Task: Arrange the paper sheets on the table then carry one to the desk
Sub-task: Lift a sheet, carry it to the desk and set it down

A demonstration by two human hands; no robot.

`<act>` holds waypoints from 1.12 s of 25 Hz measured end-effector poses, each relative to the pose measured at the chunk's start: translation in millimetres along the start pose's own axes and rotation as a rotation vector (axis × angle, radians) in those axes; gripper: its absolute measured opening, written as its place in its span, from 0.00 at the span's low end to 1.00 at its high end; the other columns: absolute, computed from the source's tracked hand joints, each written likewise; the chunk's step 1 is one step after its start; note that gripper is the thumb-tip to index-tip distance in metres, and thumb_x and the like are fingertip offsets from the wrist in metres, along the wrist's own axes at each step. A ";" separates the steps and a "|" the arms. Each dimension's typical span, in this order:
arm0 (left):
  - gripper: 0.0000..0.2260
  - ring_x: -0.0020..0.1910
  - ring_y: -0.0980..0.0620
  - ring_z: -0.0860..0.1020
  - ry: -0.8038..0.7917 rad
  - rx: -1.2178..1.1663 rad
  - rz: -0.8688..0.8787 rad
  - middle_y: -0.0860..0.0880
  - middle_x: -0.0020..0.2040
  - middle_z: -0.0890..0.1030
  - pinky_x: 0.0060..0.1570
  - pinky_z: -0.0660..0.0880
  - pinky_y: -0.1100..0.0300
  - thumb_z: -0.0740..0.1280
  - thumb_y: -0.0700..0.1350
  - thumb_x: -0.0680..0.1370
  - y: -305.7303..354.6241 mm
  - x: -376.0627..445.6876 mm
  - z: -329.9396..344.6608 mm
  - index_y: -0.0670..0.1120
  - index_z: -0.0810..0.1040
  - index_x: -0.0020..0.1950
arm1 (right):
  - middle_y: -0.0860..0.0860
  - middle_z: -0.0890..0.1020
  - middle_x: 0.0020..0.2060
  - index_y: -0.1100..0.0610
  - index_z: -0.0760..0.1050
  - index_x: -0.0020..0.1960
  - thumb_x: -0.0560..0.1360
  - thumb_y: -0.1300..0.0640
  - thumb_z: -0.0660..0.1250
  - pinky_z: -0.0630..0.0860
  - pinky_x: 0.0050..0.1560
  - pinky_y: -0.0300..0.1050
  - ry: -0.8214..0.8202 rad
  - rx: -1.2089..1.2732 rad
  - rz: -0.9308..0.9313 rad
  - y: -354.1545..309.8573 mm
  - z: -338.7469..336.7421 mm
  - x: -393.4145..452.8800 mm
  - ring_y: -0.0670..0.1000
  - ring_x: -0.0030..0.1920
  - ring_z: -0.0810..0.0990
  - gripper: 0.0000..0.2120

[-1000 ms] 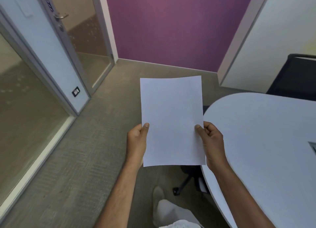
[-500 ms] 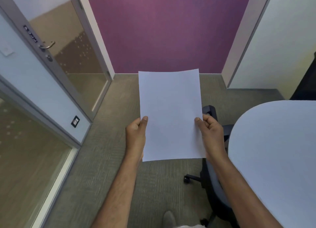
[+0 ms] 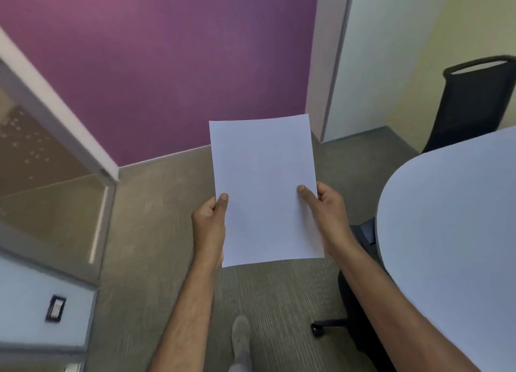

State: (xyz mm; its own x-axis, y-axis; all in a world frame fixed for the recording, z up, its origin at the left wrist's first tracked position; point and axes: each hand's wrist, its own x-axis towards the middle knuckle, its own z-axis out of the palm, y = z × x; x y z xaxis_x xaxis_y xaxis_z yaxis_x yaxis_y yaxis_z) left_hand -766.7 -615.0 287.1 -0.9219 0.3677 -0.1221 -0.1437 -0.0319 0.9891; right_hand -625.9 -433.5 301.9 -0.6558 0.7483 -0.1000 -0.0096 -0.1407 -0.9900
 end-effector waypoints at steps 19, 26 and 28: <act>0.12 0.45 0.45 0.75 -0.679 0.140 -0.111 0.43 0.45 0.82 0.49 0.74 0.48 0.69 0.52 0.81 10.7 386.7 260.6 0.44 0.80 0.45 | 0.45 0.89 0.50 0.49 0.83 0.57 0.81 0.47 0.69 0.86 0.50 0.51 0.714 0.040 0.037 -7.0 -23.3 306.7 0.49 0.49 0.89 0.09; 0.13 0.46 0.45 0.78 -0.841 0.174 -0.135 0.42 0.46 0.83 0.50 0.75 0.48 0.68 0.47 0.83 7.4 469.6 428.9 0.38 0.83 0.47 | 0.46 0.88 0.53 0.49 0.82 0.62 0.81 0.46 0.69 0.86 0.54 0.53 0.922 0.038 0.050 -28.9 -106.8 421.5 0.50 0.51 0.88 0.12; 0.12 0.46 0.47 0.80 -0.909 0.172 -0.126 0.44 0.46 0.86 0.50 0.77 0.50 0.68 0.47 0.83 7.1 484.5 477.7 0.44 0.86 0.44 | 0.45 0.88 0.53 0.50 0.82 0.63 0.82 0.46 0.68 0.86 0.50 0.46 0.979 0.057 0.035 -35.1 -132.9 448.8 0.48 0.50 0.88 0.13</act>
State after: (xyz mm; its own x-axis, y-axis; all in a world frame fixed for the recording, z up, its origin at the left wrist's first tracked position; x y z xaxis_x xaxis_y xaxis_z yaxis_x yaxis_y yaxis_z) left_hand -1042.5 6.9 274.4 -0.2571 0.9475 -0.1899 -0.1013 0.1690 0.9804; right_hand -819.6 -6.6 278.6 0.2588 0.9465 -0.1930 -0.0550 -0.1850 -0.9812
